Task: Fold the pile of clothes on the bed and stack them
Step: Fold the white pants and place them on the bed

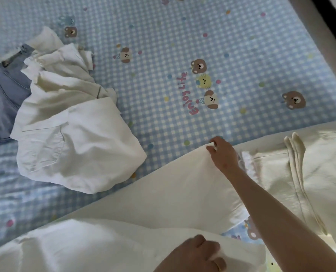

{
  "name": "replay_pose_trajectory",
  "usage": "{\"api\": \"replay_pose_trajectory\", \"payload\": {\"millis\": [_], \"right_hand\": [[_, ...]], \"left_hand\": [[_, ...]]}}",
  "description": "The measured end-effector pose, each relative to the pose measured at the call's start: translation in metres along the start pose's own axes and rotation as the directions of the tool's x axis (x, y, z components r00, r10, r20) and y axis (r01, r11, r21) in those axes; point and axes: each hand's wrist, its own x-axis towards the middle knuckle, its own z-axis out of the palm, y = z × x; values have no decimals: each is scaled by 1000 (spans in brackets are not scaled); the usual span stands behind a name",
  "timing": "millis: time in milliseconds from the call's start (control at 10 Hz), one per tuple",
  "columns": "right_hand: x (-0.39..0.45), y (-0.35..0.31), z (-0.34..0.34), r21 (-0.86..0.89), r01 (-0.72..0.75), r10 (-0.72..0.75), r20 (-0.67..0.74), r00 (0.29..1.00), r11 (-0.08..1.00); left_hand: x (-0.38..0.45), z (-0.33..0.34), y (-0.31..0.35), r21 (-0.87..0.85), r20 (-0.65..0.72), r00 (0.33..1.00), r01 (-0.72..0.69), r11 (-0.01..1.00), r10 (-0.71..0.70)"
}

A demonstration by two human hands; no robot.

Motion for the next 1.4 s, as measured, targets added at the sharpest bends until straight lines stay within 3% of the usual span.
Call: {"api": "replay_pose_trajectory", "payload": {"millis": [100,200,300,400,500,600,700,800,900,1000,1100,1200,1400], "right_hand": [[-24,0,-20,186,96,-100,11,995,978],[-72,20,-43,458,5,-123,228,966,889],[-119,47,-66,563,-226,-90,478,873,795],[-142,74,-71,510,-236,-26,455,890,827],[-152,85,-61,370,-95,-16,285,959,924],[-149,82,-47,108,52,-51,-17,999,993],[-134,72,-35,-140,101,-127,-192,973,985],[-127,67,-20,-323,120,-181,-167,969,939],[-128,77,-2,-393,149,-212,-123,969,907],[-125,85,5,-409,61,-148,-185,972,911],[-124,87,12,-448,6,-108,-202,973,894],[-131,86,10,-403,-51,-51,-237,970,914],[-137,69,14,-454,-116,-60,-355,933,883]], "left_hand": [[14,21,4,483,-573,816,412,773,-78],[19,-20,-7,386,-631,754,99,917,184],[35,-54,-27,196,-725,684,89,977,83],[63,-86,-53,-126,-732,661,110,986,-167],[88,-124,-78,-290,-728,598,173,941,-334],[115,-140,-96,-250,-794,506,235,939,-338],[137,-140,-116,-270,-845,393,272,924,-363],[157,-127,-137,-244,-810,438,353,903,-390],[167,-120,-150,-283,-816,413,327,902,-405],[172,-127,-150,-284,-813,432,293,913,-391],[163,-112,-147,-174,-861,395,362,916,-320],[125,-47,-147,-49,-947,264,443,895,-183],[-16,129,-172,-93,-956,196,505,858,-219]]}}
